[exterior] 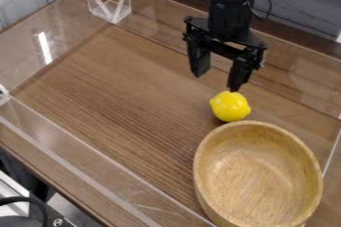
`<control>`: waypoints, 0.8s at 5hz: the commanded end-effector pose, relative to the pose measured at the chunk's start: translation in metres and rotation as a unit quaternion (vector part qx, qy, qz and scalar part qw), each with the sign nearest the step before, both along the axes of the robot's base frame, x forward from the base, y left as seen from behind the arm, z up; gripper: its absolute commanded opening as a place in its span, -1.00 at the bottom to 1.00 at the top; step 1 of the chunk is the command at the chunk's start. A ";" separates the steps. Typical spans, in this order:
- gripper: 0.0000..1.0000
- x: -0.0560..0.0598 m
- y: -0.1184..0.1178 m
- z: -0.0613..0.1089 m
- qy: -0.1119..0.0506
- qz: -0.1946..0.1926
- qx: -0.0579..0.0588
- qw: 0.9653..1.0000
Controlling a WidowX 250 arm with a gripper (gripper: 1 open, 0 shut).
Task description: Put the lemon in the brown bowl
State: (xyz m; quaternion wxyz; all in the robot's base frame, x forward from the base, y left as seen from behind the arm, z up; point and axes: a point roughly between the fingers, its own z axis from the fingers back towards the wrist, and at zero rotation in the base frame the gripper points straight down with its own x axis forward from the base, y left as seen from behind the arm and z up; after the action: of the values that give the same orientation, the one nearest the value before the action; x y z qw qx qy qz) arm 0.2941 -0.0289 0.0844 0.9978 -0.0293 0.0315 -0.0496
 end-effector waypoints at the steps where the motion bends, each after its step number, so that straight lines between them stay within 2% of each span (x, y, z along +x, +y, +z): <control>1: 1.00 0.005 -0.003 0.009 -0.019 -0.009 -0.004 1.000; 3: 1.00 0.012 -0.011 -0.009 -0.017 -0.068 -0.009 0.997; 4: 1.00 0.014 -0.015 -0.020 -0.018 -0.080 -0.008 0.997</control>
State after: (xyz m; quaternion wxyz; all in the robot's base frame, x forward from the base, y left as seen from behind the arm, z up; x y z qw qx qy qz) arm 0.3019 -0.0411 0.0517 0.9907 -0.0337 0.0400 -0.1254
